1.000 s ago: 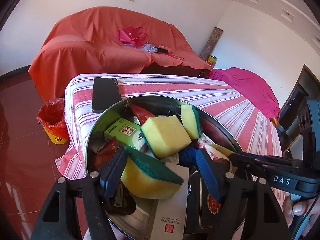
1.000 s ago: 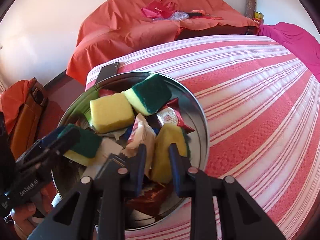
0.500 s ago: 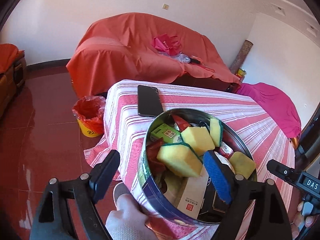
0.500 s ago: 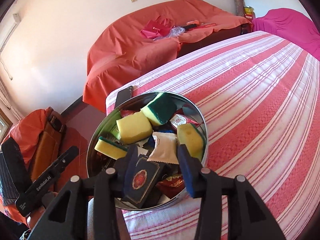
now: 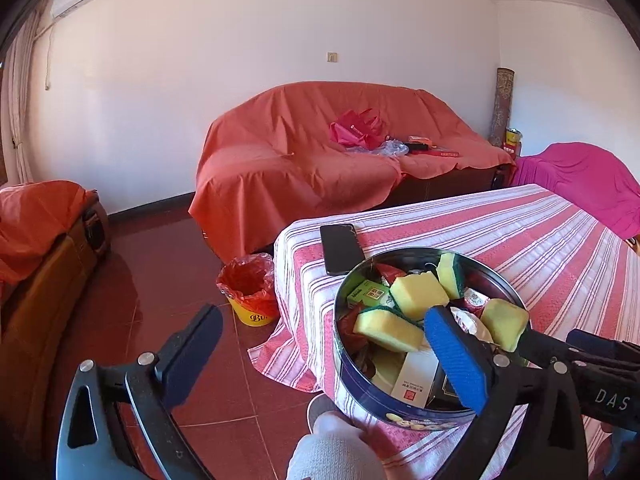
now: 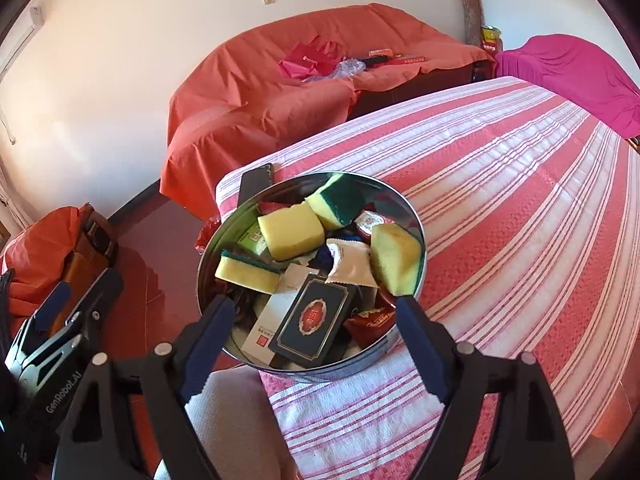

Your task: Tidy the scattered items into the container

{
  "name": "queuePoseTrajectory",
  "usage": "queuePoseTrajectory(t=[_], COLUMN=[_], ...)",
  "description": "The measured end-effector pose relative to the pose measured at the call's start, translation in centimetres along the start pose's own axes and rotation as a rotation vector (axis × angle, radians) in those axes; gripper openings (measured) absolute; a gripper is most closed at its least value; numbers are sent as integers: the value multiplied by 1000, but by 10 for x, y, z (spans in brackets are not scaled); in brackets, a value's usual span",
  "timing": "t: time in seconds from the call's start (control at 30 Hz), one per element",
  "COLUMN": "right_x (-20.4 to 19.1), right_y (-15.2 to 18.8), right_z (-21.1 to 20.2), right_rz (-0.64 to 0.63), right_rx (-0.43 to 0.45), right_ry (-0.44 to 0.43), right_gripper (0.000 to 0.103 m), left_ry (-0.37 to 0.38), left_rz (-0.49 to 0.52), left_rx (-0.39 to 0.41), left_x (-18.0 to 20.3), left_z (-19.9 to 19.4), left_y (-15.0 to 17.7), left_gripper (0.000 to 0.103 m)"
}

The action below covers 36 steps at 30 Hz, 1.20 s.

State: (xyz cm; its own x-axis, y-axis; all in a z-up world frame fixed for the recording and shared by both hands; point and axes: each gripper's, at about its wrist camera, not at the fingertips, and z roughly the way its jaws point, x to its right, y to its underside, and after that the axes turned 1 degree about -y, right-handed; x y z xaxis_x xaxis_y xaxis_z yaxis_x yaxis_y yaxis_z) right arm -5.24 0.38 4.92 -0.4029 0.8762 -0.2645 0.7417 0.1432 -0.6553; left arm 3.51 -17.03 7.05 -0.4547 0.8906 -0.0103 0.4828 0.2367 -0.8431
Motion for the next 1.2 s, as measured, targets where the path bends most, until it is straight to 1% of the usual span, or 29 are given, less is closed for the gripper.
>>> queuePoseTrajectory(t=[0.07,0.13,0.23,0.33,0.4,0.47,0.53,0.7,1.0,1.2], right_x=[-7,-13,-19,-25,-27,-29,-30,-29,-27,-25], right_y=[4,7,12,14,16,17,17,18,15,16], right_z=[-1,0,-2,-2,-2,-2,-2,0,2,6], right_rz=[-19,-31,-48,-81,-93,-96,-102,-102,-90,-82], right_rx=[-3,-11,-11,-14,-13,-9,-9,-18,-17,-29], right_ry=[1,20,38,91,105,114,121,126,122,108], right_gripper=[85,85,85,86,86,86,86,86,86,86], left_ry=[-24,-47,-42,-45,-48,-75,-76,-66,-69,-54], left_rz=[-12,-22,-41,-68,-71,-68,-59,-52,-50,-82], left_rx=[-32,-71,-114,-150,-158,-154,-159,-226,-211,-235], left_x=[-2,-5,-10,-14,-15,-15,-15,-15,-14,-16], left_z=[-1,3,6,7,5,2,0,7,5,10], left_y=[2,4,6,8,10,10,9,8,5,5], left_gripper=[102,102,102,102,102,102,102,102,102,102])
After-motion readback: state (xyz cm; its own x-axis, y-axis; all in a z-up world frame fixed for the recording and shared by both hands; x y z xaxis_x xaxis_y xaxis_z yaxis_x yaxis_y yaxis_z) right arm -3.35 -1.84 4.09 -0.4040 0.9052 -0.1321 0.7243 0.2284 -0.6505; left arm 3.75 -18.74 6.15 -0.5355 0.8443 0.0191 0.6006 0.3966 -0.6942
